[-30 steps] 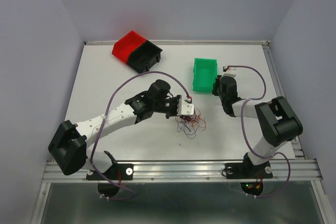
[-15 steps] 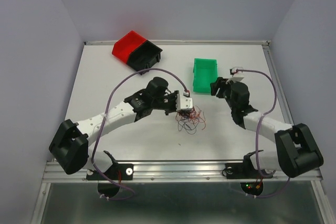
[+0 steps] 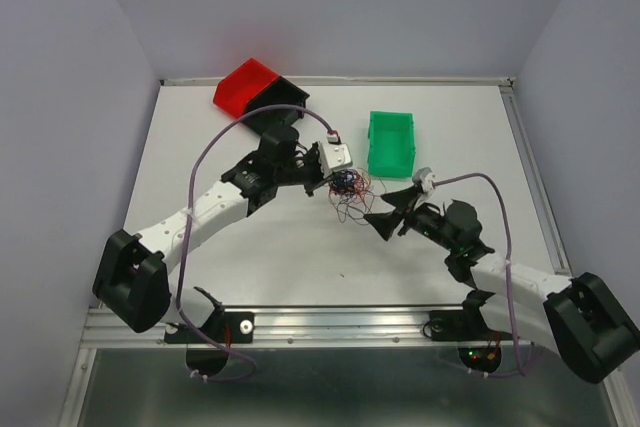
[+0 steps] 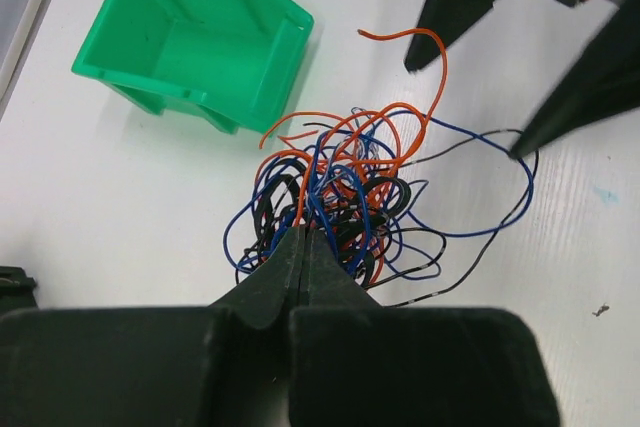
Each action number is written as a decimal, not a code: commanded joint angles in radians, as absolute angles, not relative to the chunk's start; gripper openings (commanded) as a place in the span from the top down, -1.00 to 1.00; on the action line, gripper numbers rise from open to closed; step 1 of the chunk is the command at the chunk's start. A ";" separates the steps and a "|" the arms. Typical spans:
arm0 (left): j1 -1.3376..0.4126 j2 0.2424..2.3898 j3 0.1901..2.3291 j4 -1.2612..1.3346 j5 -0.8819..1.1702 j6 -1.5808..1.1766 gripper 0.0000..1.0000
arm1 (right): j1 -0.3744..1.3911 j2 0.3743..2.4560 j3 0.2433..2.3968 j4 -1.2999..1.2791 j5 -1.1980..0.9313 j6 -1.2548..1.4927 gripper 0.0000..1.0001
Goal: Untangle the cables
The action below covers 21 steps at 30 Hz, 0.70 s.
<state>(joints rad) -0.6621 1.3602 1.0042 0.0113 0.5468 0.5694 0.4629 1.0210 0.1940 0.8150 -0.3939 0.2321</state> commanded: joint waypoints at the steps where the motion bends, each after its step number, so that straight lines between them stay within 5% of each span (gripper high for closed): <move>1: -0.634 1.347 1.072 0.064 0.607 0.483 1.00 | 0.554 1.099 0.204 0.930 -0.460 0.128 -0.64; 11: -0.597 1.365 1.124 0.002 0.799 0.440 1.00 | 0.617 1.382 0.288 1.159 -0.281 0.098 -0.59; 16: -0.594 1.400 1.170 -0.078 0.857 0.446 1.00 | 0.630 1.489 0.313 1.342 -0.311 0.127 -0.39; 17: -0.594 1.408 1.175 -0.084 0.864 0.449 1.00 | 0.634 1.500 0.313 1.360 -0.316 0.132 -0.26; 18: -0.588 1.410 1.183 -0.093 0.862 0.454 1.00 | 0.640 1.514 0.314 1.374 -0.325 0.136 0.23; 20: -0.560 1.396 1.186 -0.092 0.830 0.442 1.00 | 0.640 1.513 0.302 1.376 -0.313 0.146 0.85; 21: -0.540 1.385 1.181 -0.043 0.813 0.416 1.00 | 0.640 1.505 0.293 1.374 -0.283 0.152 0.98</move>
